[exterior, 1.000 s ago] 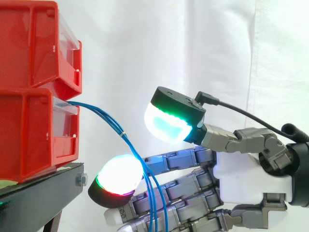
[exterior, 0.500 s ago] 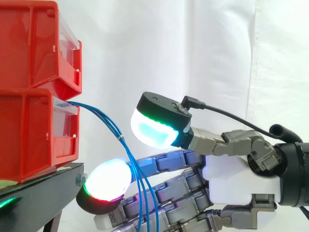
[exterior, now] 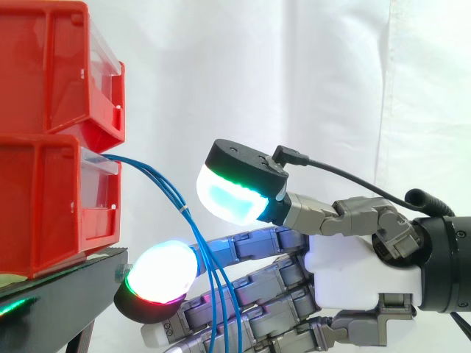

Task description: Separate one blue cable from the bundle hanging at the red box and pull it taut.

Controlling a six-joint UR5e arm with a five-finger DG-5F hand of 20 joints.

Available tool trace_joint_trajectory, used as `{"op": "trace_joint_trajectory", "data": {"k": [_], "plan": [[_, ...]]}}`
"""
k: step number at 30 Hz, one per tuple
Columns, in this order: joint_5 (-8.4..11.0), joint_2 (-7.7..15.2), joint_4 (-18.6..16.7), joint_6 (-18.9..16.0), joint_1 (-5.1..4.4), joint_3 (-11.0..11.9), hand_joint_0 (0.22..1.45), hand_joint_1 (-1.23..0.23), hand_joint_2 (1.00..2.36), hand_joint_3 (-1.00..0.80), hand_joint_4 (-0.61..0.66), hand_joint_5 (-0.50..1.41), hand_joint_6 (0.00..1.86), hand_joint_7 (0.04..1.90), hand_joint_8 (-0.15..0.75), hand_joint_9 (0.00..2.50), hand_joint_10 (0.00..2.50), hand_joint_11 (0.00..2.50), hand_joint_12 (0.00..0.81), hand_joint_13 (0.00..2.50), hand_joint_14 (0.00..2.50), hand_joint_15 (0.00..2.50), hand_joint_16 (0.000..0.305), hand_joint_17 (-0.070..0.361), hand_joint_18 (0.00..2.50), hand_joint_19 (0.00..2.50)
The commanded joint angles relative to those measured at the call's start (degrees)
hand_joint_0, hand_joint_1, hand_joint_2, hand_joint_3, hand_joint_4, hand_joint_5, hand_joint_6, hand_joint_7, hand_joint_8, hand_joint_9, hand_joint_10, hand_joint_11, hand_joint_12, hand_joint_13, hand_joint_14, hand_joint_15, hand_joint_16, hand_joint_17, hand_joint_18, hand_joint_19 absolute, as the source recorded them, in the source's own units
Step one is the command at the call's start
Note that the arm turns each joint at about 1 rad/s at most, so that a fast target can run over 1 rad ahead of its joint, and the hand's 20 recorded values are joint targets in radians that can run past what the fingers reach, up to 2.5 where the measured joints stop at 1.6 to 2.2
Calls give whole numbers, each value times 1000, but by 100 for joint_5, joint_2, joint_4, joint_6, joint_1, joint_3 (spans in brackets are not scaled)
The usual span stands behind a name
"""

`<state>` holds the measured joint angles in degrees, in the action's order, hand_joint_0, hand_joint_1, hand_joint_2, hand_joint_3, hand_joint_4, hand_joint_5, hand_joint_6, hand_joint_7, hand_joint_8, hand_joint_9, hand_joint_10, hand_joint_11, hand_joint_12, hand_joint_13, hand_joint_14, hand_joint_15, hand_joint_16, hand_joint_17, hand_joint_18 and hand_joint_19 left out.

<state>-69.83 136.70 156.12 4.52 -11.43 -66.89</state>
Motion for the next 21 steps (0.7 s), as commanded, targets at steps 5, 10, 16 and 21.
{"op": "trace_joint_trajectory", "data": {"k": [5,10,16,21], "plan": [[-180,-4,24,-39,115,0,575,-533,1000,-500,323,-118,503,1051,329,555,1,75,325,661,9,234,36,82,572,302],[-286,-12,24,-48,141,0,577,-538,1001,-487,326,-114,503,1064,328,558,4,75,325,664,8,235,36,82,572,306],[-356,-12,24,-57,159,9,584,-541,1001,-483,313,-112,502,1102,328,563,0,84,325,668,8,237,36,82,571,311],[-391,-83,130,-65,168,35,588,-564,1002,-475,283,-110,502,1165,328,562,2,97,324,670,8,241,36,82,572,310]]}}
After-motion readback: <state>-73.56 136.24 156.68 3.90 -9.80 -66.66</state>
